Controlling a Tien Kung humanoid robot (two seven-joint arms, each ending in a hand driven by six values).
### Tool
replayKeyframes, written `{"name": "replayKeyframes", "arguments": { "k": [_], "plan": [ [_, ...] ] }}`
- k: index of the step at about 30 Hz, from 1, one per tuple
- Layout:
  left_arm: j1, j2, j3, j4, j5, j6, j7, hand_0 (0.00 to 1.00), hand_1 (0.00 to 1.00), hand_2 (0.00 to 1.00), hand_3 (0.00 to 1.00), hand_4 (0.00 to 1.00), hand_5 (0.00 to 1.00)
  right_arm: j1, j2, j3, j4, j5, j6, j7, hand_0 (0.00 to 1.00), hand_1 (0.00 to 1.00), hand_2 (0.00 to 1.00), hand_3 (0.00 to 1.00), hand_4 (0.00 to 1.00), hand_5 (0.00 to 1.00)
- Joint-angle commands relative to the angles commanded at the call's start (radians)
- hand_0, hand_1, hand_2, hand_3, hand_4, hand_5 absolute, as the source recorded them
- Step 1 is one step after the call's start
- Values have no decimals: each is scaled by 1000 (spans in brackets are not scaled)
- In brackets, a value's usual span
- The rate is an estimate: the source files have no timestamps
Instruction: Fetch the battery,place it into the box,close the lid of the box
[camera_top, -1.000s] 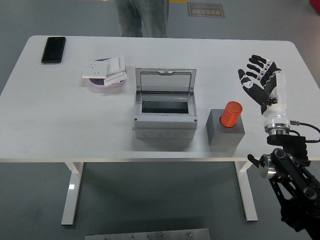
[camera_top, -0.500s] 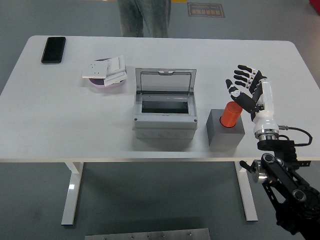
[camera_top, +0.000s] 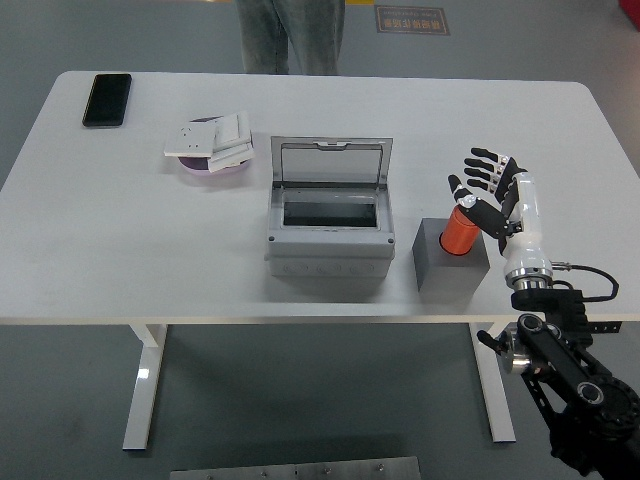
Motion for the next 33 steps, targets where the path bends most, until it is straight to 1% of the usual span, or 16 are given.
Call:
{"name": "replayKeyframes", "arguments": {
  "k": [12, 13, 19, 20, 24, 33],
  "plan": [
    [-3, -2, -3, 0, 7, 1, 4, 605, 754, 623, 572, 630, 131, -9, 4, -8, -11, 2, 6, -2, 615, 640, 634, 641, 790, 2],
    [-3, -2, -4, -1, 8, 1, 4, 605, 755, 623, 572, 628, 128, -9, 5, -9, -11, 2, 5, -2, 617, 675, 704, 745, 795, 3],
    [-5, -4, -6, -1, 13, 0, 6, 605, 755, 623, 572, 628, 128, -9, 7, -16, -7, -11, 3, -7, 617, 675, 704, 745, 795, 3],
    [-5, -4, -6, -1, 13, 0, 7, 605, 755, 624, 573, 629, 127, -10, 8, -18, -5, -14, 2, -8, 617, 693, 719, 761, 793, 2],
    [-5, -4, -8, -1, 16, 0, 8, 605, 755, 624, 573, 629, 127, -13, 12, -30, 5, -27, -3, -11, 617, 693, 719, 761, 793, 2],
    [-8, -5, -8, 0, 18, -1, 9, 604, 755, 622, 571, 627, 125, -22, 17, -50, 10, -35, -10, -12, 616, 692, 704, 759, 795, 2]
  ]
}}
